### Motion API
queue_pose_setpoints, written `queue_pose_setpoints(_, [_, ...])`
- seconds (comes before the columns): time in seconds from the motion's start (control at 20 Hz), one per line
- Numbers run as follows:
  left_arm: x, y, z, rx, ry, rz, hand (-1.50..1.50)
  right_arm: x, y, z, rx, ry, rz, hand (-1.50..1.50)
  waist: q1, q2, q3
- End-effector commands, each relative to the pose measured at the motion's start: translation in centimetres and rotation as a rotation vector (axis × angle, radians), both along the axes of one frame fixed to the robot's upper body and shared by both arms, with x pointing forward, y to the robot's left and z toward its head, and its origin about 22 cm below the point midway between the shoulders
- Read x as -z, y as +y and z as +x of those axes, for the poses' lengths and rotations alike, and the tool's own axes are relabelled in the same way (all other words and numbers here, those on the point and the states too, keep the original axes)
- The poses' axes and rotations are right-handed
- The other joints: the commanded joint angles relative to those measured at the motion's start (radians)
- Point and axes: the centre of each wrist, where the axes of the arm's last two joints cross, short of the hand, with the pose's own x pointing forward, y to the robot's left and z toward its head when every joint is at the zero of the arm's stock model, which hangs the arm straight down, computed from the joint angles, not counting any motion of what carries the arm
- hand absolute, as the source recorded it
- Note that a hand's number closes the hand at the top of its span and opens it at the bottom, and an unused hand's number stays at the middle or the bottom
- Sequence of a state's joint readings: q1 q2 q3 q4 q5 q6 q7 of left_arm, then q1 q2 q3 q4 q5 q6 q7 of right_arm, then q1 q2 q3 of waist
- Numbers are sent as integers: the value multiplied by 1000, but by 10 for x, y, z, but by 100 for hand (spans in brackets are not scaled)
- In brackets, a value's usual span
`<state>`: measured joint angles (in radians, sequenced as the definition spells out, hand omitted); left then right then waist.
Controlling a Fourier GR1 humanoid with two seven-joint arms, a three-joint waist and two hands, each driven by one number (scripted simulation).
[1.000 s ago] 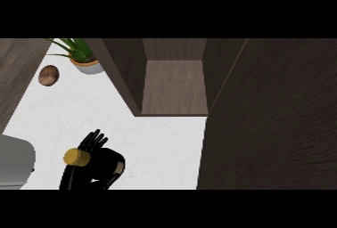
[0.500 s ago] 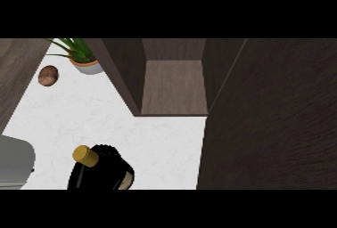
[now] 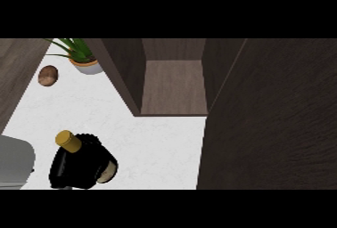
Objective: Pick up the wine, place it into the cabinet and close the cabinet
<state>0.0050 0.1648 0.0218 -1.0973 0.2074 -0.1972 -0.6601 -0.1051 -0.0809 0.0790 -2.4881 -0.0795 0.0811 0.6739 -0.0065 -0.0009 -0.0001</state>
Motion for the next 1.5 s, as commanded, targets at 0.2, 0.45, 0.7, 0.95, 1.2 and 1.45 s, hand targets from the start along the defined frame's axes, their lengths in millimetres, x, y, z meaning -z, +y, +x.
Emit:
queue_pose_setpoints(0.2, [-18, 12, 3, -106, -147, 80, 150, -6, 1, -19, -50, -19, 43, -150, 8, -2, 0])
queue_pose_setpoints(0.45, [-51, 4, 19, -16, -174, -38, 150, -12, 2, -29, -60, -30, 45, -150, 6, -3, 0])
queue_pose_setpoints(0.7, [-92, -13, 11, 64, -168, -62, 150, -5, -11, -13, -42, -17, 39, -150, 9, -2, 1])
queue_pose_setpoints(0.95, [-147, -51, 23, 80, -173, -38, 150, -4, -2, -12, -32, -23, 48, -150, 5, -2, 1])
queue_pose_setpoints(1.2, [-162, -73, 22, 112, -131, -17, 150, 1, 4, -22, -33, -26, 58, -150, 3, -1, 1])
queue_pose_setpoints(1.45, [-189, -123, 21, 185, -159, -72, 150, -5, 2, -16, -46, -13, 48, -150, 1, -1, 0])
